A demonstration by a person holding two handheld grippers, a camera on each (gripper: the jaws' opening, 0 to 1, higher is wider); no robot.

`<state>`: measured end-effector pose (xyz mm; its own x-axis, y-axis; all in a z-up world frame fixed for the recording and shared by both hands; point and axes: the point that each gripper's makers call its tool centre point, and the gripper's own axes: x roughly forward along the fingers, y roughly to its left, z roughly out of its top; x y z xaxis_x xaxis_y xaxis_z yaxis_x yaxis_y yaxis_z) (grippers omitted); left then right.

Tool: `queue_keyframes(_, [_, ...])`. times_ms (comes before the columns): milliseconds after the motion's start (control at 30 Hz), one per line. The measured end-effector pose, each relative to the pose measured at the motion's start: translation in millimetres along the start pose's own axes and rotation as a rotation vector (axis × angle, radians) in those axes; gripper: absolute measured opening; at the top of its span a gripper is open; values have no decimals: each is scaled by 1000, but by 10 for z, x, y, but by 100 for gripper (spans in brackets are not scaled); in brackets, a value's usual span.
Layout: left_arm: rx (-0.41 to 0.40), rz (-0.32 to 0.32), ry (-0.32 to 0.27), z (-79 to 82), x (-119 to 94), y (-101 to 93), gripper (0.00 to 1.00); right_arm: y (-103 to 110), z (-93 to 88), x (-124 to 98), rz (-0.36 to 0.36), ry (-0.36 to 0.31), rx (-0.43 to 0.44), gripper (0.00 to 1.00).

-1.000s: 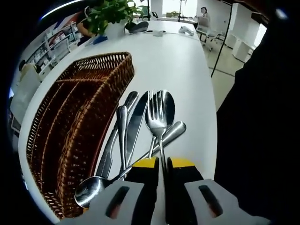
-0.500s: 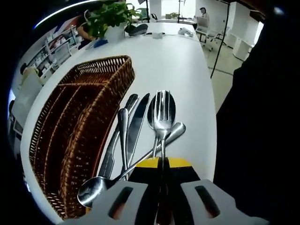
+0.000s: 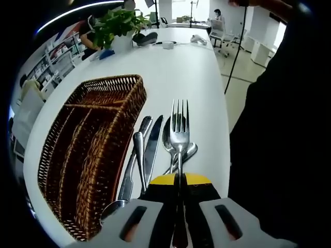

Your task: Arrange the knives, forks, and spoons in their matching storage slots by inserting each utensil handle-first until every utensil is classified and aligned in the correct compartment

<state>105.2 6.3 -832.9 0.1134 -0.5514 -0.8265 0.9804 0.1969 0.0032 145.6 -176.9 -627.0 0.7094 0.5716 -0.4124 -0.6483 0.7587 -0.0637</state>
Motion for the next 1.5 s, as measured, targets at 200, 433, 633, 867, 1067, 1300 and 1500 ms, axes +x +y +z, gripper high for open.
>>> queue_keyframes(200, [-1,-25,12,20,-84,3,1,-17,-28,-39,-1,7,-3,100])
queue_keyframes(433, [-1,-31,39,45,-193,14,1,-40,-44,-57,-5,9,-4,100])
queue_keyframes(633, [36,-45,38,186,-329,25,1,-36,-117,-38,-6,28,-11,100])
queue_keyframes(867, [71,-105,38,336,-481,-40,1,-69,-105,-31,-12,17,12,100])
queue_keyframes(1067, [94,-101,47,422,-653,46,1,-108,-100,-40,-16,13,20,100])
queue_keyframes(1300, [96,-106,45,589,-897,115,2,-99,-89,-26,-12,9,22,100])
queue_keyframes(1500, [117,-81,50,632,-1000,195,2,-104,-64,-11,-11,4,25,100])
